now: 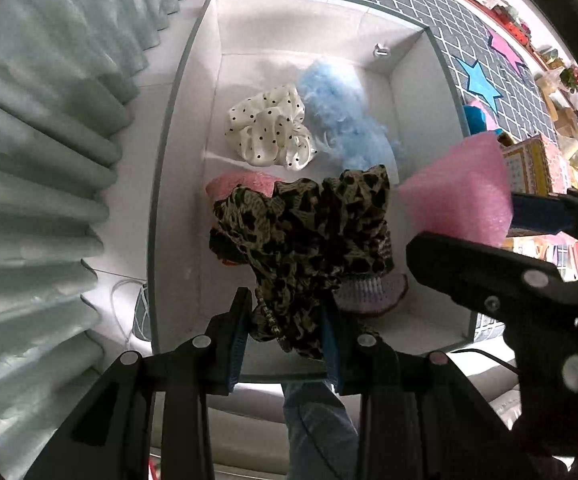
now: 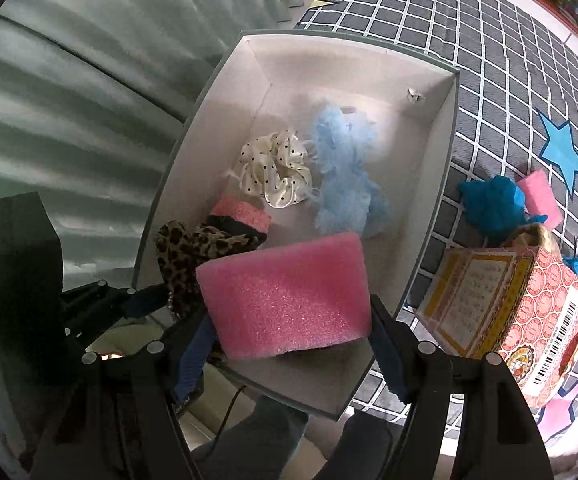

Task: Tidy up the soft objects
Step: 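Lower the scrunchie and foam block into the box and open both tools, then move both tools from the box back to the pile, then grasp the beige knit sock with the right tool, then grasp the crumpled blue cloth with the left tool, then lift the beige sock and blue cloth off the mat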

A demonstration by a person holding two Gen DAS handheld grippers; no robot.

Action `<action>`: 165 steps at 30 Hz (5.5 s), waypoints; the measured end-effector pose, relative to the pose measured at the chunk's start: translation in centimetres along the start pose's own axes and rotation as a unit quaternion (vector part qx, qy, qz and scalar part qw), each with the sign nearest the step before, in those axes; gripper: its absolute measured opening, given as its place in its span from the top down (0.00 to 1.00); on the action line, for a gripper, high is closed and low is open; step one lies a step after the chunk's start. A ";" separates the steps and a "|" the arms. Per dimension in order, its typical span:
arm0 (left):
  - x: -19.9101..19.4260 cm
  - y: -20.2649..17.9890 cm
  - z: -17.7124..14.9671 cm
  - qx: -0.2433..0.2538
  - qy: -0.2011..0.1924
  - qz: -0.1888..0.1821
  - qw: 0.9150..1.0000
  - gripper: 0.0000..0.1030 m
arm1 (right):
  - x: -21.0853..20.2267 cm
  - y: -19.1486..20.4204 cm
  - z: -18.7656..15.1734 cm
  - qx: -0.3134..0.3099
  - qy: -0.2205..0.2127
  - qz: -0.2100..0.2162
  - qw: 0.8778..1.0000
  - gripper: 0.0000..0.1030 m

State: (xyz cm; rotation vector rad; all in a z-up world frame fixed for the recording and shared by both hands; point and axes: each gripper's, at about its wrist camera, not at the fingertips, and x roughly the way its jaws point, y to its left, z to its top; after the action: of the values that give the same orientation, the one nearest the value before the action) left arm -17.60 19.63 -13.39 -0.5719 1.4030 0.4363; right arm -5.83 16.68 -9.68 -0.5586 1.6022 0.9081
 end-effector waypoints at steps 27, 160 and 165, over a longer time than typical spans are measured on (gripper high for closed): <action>-2.9 1.4 0.9 -0.056 -0.042 -0.050 0.996 0.00 | -3.9 -1.3 0.3 0.012 -0.046 0.026 0.999 0.00; 13.0 -42.7 11.1 0.214 0.089 0.045 0.972 0.69 | -2.5 -43.9 -9.2 0.282 -0.033 -0.071 0.956 0.60; 10.0 -42.4 10.0 0.219 0.062 0.022 0.973 0.69 | -4.7 -44.1 -10.8 0.303 -0.046 -0.049 0.950 0.60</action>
State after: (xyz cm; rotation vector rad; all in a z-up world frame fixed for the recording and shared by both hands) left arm 17.04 -8.25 -17.71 -0.2092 1.5756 0.1168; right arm 22.71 -18.36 -15.98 -0.1544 1.6447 0.3244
